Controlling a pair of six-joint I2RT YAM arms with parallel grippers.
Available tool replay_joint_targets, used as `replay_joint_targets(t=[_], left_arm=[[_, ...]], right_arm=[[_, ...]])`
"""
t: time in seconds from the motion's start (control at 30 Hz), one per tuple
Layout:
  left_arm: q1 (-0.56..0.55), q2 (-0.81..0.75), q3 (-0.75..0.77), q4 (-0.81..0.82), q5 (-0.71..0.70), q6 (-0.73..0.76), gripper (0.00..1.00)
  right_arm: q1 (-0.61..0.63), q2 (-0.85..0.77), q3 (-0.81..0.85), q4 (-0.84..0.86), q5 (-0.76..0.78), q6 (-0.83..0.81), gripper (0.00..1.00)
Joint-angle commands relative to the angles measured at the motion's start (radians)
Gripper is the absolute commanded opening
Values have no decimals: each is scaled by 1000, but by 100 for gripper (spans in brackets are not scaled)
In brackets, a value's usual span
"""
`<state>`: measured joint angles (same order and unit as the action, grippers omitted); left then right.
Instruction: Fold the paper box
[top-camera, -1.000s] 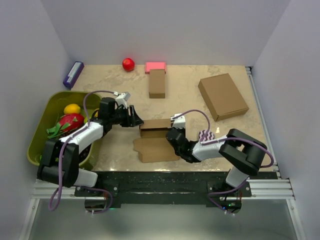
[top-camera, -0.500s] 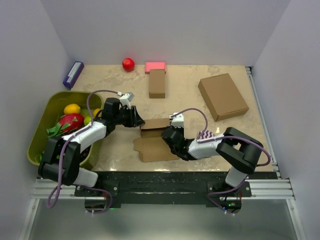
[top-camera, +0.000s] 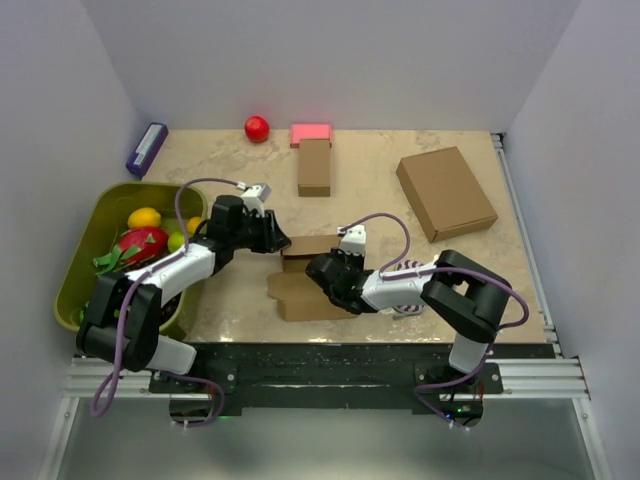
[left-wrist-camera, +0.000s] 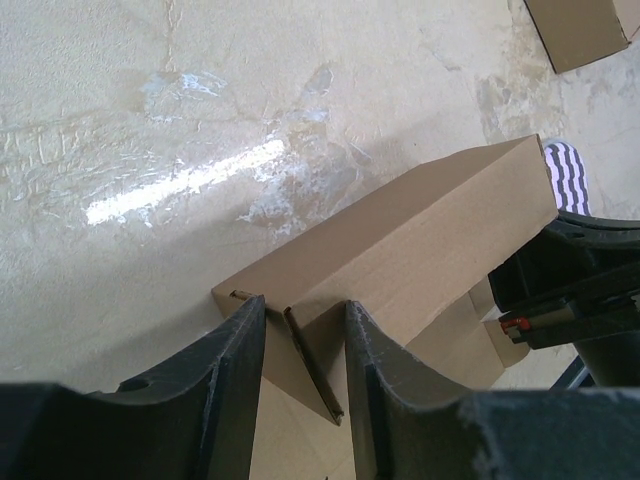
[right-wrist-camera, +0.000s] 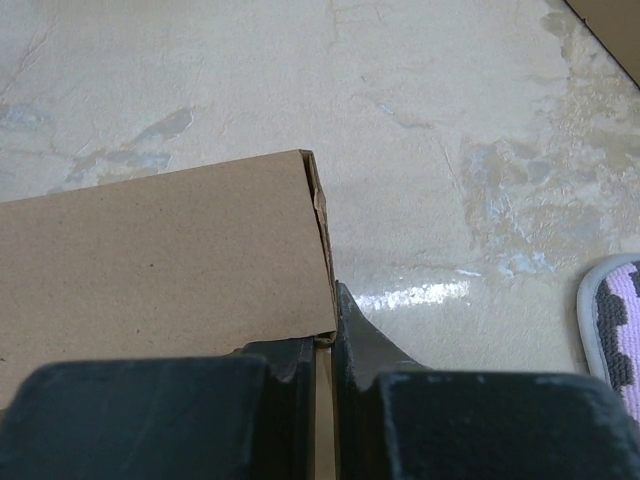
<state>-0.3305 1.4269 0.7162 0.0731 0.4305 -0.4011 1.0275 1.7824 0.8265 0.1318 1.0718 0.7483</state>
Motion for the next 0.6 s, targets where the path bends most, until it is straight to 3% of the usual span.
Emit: replay_joint_targets(t=[0.0, 0.27, 0.47, 0.57], left_arm=[[-50, 20, -3, -67, 76, 13, 26], [-62, 20, -6, -68, 68, 15, 26], [-61, 24, 0, -72, 70, 15, 26], [-61, 18, 3, -72, 60, 19, 26]], right_arm=[[-24, 74, -10, -162, -26, 128, 0], [-67, 72, -38, -184, -35, 183, 0], [-64, -78, -171, 75, -127, 14, 0], [-64, -123, -188, 4, -89, 77, 0]])
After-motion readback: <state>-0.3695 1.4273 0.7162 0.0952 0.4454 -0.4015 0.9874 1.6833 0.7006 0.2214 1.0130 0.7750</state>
